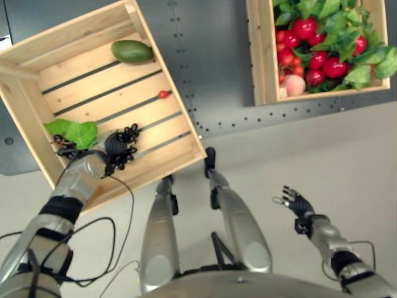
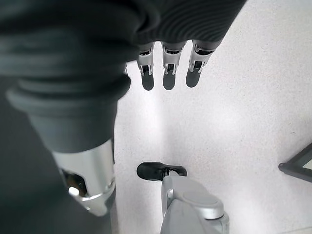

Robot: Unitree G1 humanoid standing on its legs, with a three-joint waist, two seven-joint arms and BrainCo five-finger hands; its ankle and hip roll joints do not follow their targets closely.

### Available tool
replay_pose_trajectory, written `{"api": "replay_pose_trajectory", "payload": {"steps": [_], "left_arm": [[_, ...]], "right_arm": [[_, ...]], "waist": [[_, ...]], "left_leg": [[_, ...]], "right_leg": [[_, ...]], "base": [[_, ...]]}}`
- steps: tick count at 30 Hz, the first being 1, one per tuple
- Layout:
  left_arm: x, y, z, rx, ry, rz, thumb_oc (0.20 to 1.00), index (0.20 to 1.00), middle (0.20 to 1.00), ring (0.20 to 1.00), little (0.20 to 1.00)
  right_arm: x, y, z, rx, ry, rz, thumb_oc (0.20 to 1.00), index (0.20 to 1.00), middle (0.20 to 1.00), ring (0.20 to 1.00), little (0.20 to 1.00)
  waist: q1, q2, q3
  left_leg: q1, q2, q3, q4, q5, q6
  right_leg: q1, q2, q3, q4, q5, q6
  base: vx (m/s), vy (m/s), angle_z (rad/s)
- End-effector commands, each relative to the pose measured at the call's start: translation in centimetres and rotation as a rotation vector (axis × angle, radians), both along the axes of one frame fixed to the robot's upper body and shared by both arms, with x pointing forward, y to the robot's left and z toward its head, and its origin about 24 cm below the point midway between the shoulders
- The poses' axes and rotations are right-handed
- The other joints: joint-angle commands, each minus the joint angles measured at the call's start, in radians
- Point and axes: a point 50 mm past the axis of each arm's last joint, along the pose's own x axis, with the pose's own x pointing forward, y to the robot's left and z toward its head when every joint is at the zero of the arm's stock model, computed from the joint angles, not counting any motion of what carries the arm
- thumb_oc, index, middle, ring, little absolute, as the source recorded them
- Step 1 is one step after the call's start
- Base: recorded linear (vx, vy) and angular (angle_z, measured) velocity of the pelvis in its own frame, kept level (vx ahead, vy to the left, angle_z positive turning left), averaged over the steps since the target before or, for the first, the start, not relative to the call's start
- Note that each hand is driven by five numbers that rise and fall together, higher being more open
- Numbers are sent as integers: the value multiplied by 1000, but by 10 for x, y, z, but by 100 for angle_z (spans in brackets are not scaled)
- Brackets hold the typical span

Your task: Pick up the fruits from the basket on one side to the basket on the other side

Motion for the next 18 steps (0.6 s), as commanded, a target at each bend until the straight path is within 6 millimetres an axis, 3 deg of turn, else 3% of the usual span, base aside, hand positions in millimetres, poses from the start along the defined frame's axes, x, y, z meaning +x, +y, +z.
{"api": "replay_pose_trajectory", "payload": {"steps": [1, 8, 18], "left_arm": [[-6, 21, 21, -56, -121, 56, 200, 200, 200, 200, 200], [-22, 26, 28, -98, -192, 58, 200, 200, 200, 200, 200], [-35, 9, 31, -183, -270, -16, 200, 200, 200, 200, 200]], "right_arm": [[-23, -18, -2, -28, 21, -30, 1000, 1000, 1000, 1000, 1000], [-27, -18, -1, -22, -1, -34, 1000, 1000, 1000, 1000, 1000], [-29, -18, -1, -24, -13, -39, 1000, 1000, 1000, 1000, 1000]], "waist": [[3, 2, -30], [15, 9, -28], [25, 13, -23]], "left_leg": [[-47, -56, -29, 76, -84, 60], [-42, -58, -33, 74, -83, 58], [-35, -63, -40, 75, -86, 60]], "right_leg": [[-4, 0, -36, 72, -88, 64], [2, -1, -37, 74, -92, 63], [9, -5, -38, 72, -94, 63]], "base": [[0, 0, 0], [0, 0, 0], [-1, -1, 1]]}}
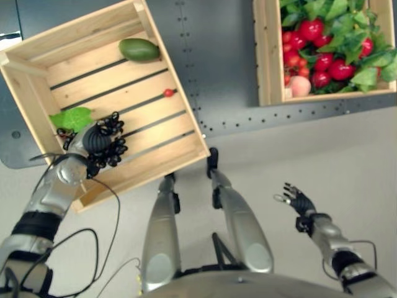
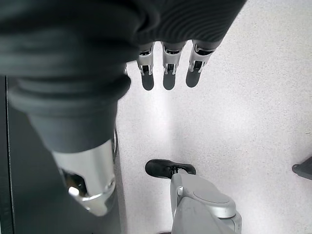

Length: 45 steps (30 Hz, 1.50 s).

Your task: Pick up the fruits from the basket on one side to the basket on the other side

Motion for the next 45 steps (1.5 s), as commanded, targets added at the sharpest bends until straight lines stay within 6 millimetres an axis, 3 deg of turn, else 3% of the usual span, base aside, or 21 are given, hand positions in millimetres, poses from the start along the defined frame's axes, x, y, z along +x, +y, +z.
{"api": "replay_pose_trajectory", "payload": {"steps": [1, 21, 31, 45], "left_arm": [[-9, 3, 11, -79, -97, -4, 200, 200, 200, 200, 200], [-21, -24, 29, -583, -327, -158, 200, 200, 200, 200, 200], [-22, -35, 41, -665, -410, -220, 200, 200, 200, 200, 200], [-25, -52, 44, -786, -460, -309, 200, 200, 200, 200, 200]], "right_arm": [[-30, -15, -5, -31, 31, -19, 1000, 1000, 1000, 1000, 1000], [-33, -13, -12, -32, 45, -42, 1000, 1000, 1000, 1000, 1000], [-32, -10, -13, -34, 43, -38, 1000, 1000, 1000, 1000, 1000], [-17, -9, 5, -67, -51, 20, 1000, 1000, 1000, 1000, 1000]], "waist": [[-10, -4, -36], [14, 19, -84], [19, 32, -126], [16, 52, -204]], "left_leg": [[-34, -62, -31, 70, -87, 60], [60, -71, -39, 40, -84, 51], [141, -79, -46, -6, -72, 49], [310, -81, -50, -129, -38, 49]], "right_leg": [[11, 1, -27, 54, -87, 65], [95, -17, -51, 62, -104, 62], [165, -25, -65, 47, -108, 65], [296, -28, -86, 6, -115, 76]], "base": [[-3, 2, 3], [3, -4, 5], [11, 2, 6], [37, 11, 4]]}}
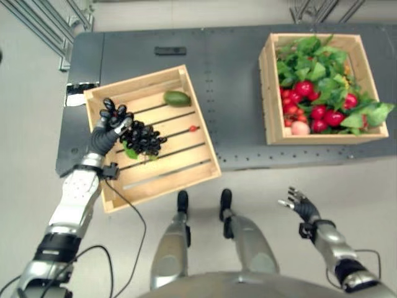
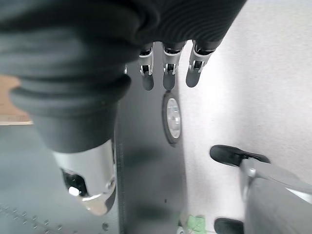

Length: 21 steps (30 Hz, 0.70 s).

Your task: Pick up the fruits from the basket on one side to the basket on the other side

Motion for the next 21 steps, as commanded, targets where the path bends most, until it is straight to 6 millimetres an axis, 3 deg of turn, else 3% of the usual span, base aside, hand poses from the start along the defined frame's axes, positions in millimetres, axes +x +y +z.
{"api": "replay_pose_trajectory", "payload": {"steps": [1, 7, 9, 10, 11, 12, 16, 17, 21], "left_arm": [[-7, -4, 41, -55, -232, -54, 200, 200, 200, 200, 200], [-5, -8, 46, -47, -240, -107, 200, 200, 200, 200, 200], [-5, -10, 51, -14, -236, -153, 200, 200, 200, 200, 200], [-5, -10, 51, -15, -236, -153, 200, 200, 200, 200, 200], [-4, -13, 58, 9, -244, -190, 200, 200, 200, 200, 200], [-4, -13, 58, 9, -244, -191, 200, 200, 200, 200, 200], [-5, -17, 69, 42, -254, -256, 200, 200, 200, 200, 200], [-6, -20, 75, 60, -259, -295, 200, 200, 200, 200, 200], [-7, -25, 78, 64, -258, -333, 200, 200, 200, 200, 200]], "right_arm": [[-2, -7, 11, -39, -59, 30, 1000, 1000, 1000, 1000, 1000], [18, -10, 39, -90, -156, 155, 1000, 1000, 1000, 1000, 1000], [35, -21, 74, -207, -259, 257, 1000, 1000, 1000, 1000, 1000], [35, -21, 75, -208, -258, 257, 1000, 1000, 1000, 1000, 1000], [45, -26, 97, -253, -325, 294, 1000, 1000, 1000, 1000, 1000], [45, -27, 98, -253, -325, 294, 1000, 1000, 1000, 1000, 1000], [62, -34, 151, -383, -456, 404, 1000, 1000, 1000, 1000, 1000], [71, -31, 182, -451, -538, 473, 1000, 1000, 1000, 1000, 1000], [74, -31, 202, -507, -585, 512, 1000, 1000, 1000, 1000, 1000]], "waist": [[-12, -25, -66], [-18, -24, -128], [-23, -22, -166], [-23, -21, -165], [-26, -22, -191], [-25, -22, -190], [-28, -24, -239], [-33, -27, -264], [-33, -28, -286]], "left_leg": [[15, -71, 9, 10, -78, 52], [77, -72, 6, -7, -87, 49], [113, -71, 10, -21, -92, 48], [115, -71, 10, -23, -92, 48], [135, -68, 14, -30, -95, 48], [137, -68, 14, -32, -95, 48], [183, -66, 23, -54, -100, 47], [201, -66, 32, -60, -105, 48], [223, -63, 36, -67, -111, 48]], "right_leg": [[58, 2, -14, -53, -18, 71], [124, 3, -23, -73, -29, 73], [157, 3, -24, -89, -29, 77], [159, 4, -24, -90, -29, 77], [180, 4, -24, -102, -28, 81], [182, 4, -24, -103, -28, 81], [222, 8, -17, -126, -27, 88], [239, 9, -12, -135, -27, 90], [260, 9, -10, -143, -27, 93]], "base": [[59, -8, 12], [70, -3, 6], [101, 18, 1], [124, 22, 2], [68, 3, 0], [91, 9, 0], [88, 13, 0], [91, 14, -2], [65, 6, -3]]}}
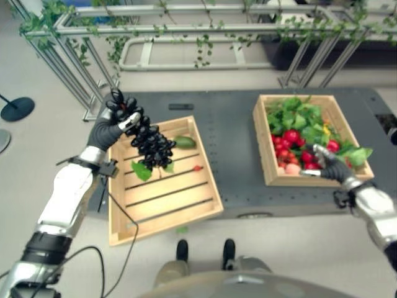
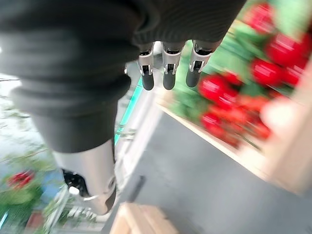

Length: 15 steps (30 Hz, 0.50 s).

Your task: Pick up the fruits from the basket on one side to the basket on the other side

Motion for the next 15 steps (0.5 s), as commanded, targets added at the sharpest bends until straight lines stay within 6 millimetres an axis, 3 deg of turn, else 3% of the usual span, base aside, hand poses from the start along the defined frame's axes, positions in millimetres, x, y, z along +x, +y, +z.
{"api": "replay_pose_trajectory", "payload": {"steps": [1, 3, 7, 15], "left_arm": [[0, -14, 37, -14, -152, -127, 200, 200, 200, 200, 200], [2, -20, 43, 17, -155, -169, 200, 200, 200, 200, 200], [4, -25, 45, 33, -147, -203, 200, 200, 200, 200, 200], [17, -56, 62, 114, -148, -367, 200, 200, 200, 200, 200]], "right_arm": [[14, 10, 37, -82, -123, 106, 1000, 1000, 1000, 1000, 1000], [18, 16, 55, -128, -153, 158, 1000, 1000, 1000, 1000, 1000], [20, 20, 62, -109, -161, 191, 1000, 1000, 1000, 1000, 1000], [37, 47, 83, -11, -190, 319, 1000, 1000, 1000, 1000, 1000]], "waist": [[-20, -39, -85], [-24, -40, -105], [-25, -41, -117], [-26, -51, -157]], "left_leg": [[-4, -72, 47, 42, -104, 52], [16, -69, 52, 31, -105, 51], [26, -68, 52, 26, -105, 50], [53, -67, 55, 12, -106, 49]], "right_leg": [[1, -18, 2, 23, -33, 80], [19, -18, 3, 20, -35, 82], [30, -18, 2, 15, -36, 83], [58, -19, 1, 0, -28, 89]], "base": [[49, 4, 3], [62, 8, -4], [30, 1, -8], [10, 0, -1]]}}
